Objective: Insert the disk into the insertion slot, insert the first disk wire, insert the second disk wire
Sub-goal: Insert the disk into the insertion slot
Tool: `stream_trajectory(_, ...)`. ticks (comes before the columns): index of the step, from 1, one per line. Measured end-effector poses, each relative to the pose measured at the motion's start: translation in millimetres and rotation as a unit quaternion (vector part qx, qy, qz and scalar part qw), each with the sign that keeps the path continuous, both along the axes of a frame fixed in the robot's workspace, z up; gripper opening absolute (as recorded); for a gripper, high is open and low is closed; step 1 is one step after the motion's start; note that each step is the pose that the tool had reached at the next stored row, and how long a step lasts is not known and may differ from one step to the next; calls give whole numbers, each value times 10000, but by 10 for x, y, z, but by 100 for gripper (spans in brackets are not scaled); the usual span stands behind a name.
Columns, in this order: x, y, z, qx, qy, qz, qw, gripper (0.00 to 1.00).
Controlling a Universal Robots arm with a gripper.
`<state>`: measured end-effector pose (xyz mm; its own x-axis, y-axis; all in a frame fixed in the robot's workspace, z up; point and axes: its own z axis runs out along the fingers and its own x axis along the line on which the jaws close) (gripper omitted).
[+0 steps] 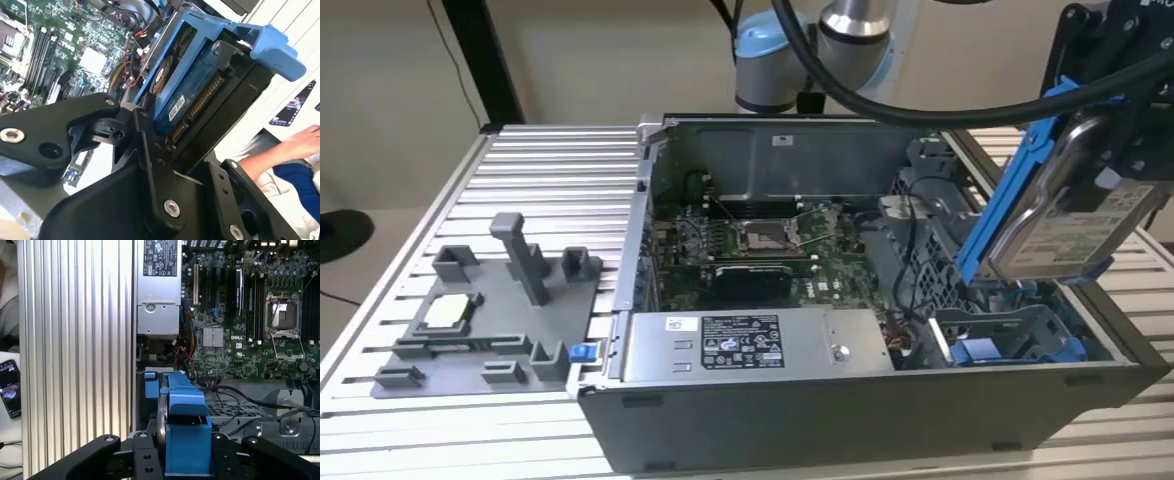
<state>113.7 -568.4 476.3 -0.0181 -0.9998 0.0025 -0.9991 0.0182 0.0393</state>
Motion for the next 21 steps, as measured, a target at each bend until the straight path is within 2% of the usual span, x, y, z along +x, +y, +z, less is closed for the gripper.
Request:
stream_trajectory(9, 20, -7, -165, 17, 0, 1, 10000, 0)
stream_trajectory(15, 61, -29, -270, 40, 0, -1, 10000, 0)
stream_trajectory(16, 62, -39, -286, 44, 0, -1, 10000, 0)
stream_trajectory(17, 69, -78, -316, 61, 0, 1, 10000, 0)
stream_trajectory(19, 75, -116, -343, 77, 0, 0, 10000, 0)
stream_trajectory(21, 75, -125, -397, 81, 0, 0, 10000, 0)
